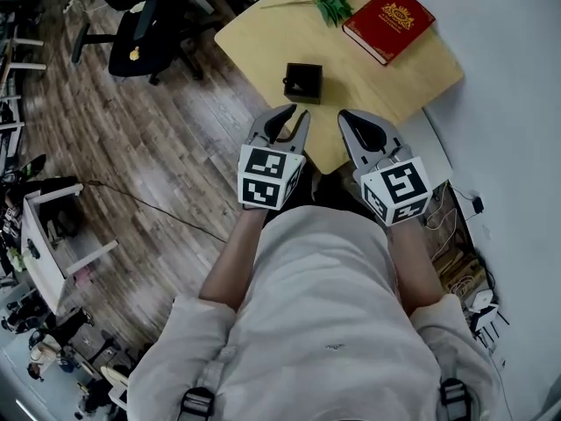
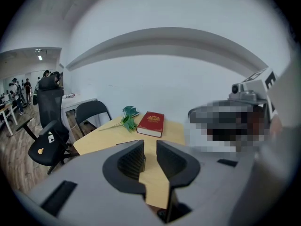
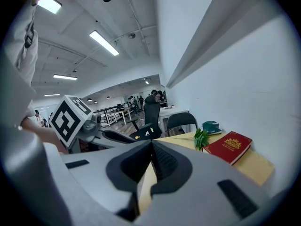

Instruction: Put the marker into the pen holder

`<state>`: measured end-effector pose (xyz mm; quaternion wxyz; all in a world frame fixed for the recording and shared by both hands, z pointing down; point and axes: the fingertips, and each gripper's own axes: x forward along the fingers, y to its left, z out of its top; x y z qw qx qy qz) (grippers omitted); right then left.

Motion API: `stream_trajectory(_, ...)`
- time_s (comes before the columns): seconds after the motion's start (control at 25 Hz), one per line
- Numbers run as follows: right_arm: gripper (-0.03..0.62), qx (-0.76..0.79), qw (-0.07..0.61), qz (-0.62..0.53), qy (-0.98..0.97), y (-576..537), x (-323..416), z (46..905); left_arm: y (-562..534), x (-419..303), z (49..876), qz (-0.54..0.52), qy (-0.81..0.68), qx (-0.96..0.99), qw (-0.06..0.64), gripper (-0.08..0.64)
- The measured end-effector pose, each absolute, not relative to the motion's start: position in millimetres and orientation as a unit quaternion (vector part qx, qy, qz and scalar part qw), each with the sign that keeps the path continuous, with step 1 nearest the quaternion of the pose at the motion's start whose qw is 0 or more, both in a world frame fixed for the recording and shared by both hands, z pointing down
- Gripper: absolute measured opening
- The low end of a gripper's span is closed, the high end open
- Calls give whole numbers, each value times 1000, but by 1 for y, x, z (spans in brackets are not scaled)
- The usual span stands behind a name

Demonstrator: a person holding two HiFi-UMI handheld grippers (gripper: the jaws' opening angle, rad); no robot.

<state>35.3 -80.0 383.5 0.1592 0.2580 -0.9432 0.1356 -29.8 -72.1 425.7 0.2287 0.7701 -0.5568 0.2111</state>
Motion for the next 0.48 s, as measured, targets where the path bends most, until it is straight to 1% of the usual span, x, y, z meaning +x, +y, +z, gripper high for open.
stream_trajectory(0.48,-1,240,147,103,-954,-40,46,363,-23,-17,371,173,-585,771,183,64)
